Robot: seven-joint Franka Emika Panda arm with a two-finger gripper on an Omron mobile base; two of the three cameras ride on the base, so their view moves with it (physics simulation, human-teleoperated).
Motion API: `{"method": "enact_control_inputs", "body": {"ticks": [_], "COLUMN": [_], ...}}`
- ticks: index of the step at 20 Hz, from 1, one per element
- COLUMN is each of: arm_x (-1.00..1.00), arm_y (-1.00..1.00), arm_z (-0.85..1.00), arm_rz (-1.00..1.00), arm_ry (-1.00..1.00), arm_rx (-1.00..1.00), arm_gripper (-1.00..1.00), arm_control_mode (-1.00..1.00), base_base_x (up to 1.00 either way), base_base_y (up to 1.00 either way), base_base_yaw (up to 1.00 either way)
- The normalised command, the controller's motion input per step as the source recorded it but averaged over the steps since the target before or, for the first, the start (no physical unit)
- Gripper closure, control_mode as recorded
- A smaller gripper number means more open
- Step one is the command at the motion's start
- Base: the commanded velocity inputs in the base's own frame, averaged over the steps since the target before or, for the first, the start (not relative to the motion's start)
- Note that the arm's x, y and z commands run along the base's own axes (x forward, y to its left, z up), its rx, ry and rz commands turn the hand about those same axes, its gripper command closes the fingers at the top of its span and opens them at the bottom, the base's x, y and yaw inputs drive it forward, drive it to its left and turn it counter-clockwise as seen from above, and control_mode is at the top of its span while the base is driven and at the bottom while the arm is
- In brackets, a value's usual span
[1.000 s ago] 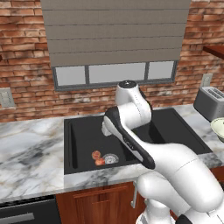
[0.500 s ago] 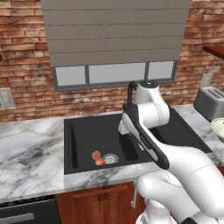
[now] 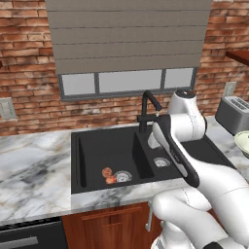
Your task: There is a mixed pile of frozen fruits and vegetables on the counter. Locate all the frozen vegetables and place the items in a bowl on the counter. Take all the frozen fruits and defrost them in a running sink.
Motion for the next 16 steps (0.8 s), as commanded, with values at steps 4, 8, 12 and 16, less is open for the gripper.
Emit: {"method": "enact_control_inputs", "body": {"ticks": [4, 8, 12, 16], "arm_x": [0.00, 0.00, 0.00, 0.00], "arm_y": [-0.46, -0.47, -0.47, -0.46], "arm_z": [0.01, 0.01, 0.02, 0.04], "arm_rz": [-0.01, -0.03, -0.03, -0.04], "arm_ry": [0.00, 0.00, 0.00, 0.00], "arm_rx": [0.00, 0.00, 0.01, 0.00], "arm_gripper": [1.00, 1.00, 1.00, 1.00], "arm_control_mode": [-1.00, -1.00, -1.00, -1.00], "base_base_x": [0.00, 0.00, 0.00, 0.00], "base_base_y": [0.00, 0.00, 0.00, 0.00], "base_base_yaw": [0.00, 0.00, 0.00, 0.00]}}
